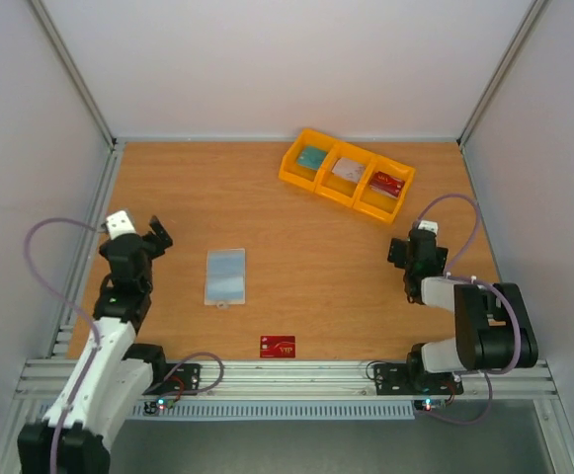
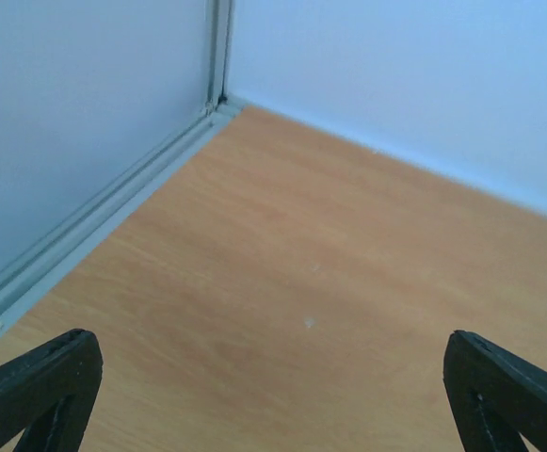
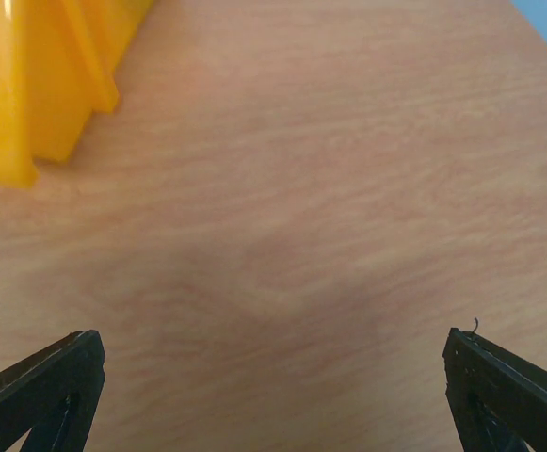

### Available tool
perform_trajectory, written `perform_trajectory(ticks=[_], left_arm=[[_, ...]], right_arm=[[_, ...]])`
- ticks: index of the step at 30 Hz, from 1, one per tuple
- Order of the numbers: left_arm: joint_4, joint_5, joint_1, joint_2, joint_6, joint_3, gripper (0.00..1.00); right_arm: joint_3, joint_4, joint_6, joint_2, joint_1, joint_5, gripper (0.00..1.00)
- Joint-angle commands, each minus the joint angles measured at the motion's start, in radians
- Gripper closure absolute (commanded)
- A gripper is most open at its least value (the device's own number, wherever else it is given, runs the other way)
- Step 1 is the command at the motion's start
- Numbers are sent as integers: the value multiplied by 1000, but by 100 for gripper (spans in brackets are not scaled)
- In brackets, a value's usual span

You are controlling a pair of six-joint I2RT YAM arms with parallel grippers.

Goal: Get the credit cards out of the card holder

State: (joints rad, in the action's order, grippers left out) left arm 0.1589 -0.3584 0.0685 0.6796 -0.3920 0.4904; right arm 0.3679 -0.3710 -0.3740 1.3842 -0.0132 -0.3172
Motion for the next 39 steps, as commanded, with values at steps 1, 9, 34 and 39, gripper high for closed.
perform_trajectory(ticks=[1,9,34,39], left_arm=[[-676,-11,-3,129,460,-244,1],[-955,289,-4,434,431,-318,1],[-1104,625,-107,882,459,-113,1],[-1093,625,-107,876,459,-112,1]], right_arm=[[-34,-435,-3,15,28,48,2],[-132,-818,-52,217,39,214,1],[34,-495,-94,208,48,349,2],[51,-469,-88,207,47,334,1]])
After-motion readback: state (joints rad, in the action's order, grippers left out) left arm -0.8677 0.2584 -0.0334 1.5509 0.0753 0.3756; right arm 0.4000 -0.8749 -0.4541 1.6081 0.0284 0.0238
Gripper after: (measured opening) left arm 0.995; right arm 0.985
